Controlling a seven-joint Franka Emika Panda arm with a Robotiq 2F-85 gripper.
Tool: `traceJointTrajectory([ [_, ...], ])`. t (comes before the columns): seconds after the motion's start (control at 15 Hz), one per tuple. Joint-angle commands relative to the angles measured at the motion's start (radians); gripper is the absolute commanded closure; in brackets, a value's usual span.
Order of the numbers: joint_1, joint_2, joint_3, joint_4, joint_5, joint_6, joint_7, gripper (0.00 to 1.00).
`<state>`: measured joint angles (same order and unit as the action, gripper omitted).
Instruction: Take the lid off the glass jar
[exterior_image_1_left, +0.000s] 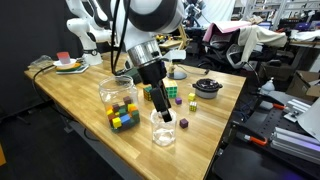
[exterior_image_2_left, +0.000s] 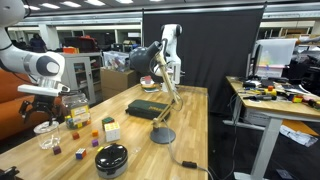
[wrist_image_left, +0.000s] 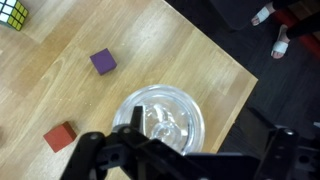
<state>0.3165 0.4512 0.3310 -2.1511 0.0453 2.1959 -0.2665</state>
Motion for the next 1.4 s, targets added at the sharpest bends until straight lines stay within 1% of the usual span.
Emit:
traceJointTrajectory([
  [0.0,0.005,0.005,0.007,0.028,-0.020,-0.038,0.006,0.00],
  [0.73,0.017,0.052,-0.005,0.066,-0.053,-0.053,0.018,0.00],
  [0.8,0.019,0.057,-0.006,0.071,-0.058,-0.055,0.021,0.01],
  [0.87,0.021,0.060,-0.006,0.075,-0.062,-0.060,0.026,0.11],
  [1.07,0.023,0.064,-0.009,0.087,-0.072,-0.076,0.038,0.36],
  [1.2,0.023,0.065,-0.010,0.094,-0.078,-0.082,0.044,0.50],
  [1.27,0.023,0.066,-0.011,0.098,-0.079,-0.085,0.047,0.58],
  [1.33,0.023,0.067,-0.012,0.101,-0.079,-0.086,0.047,0.64],
])
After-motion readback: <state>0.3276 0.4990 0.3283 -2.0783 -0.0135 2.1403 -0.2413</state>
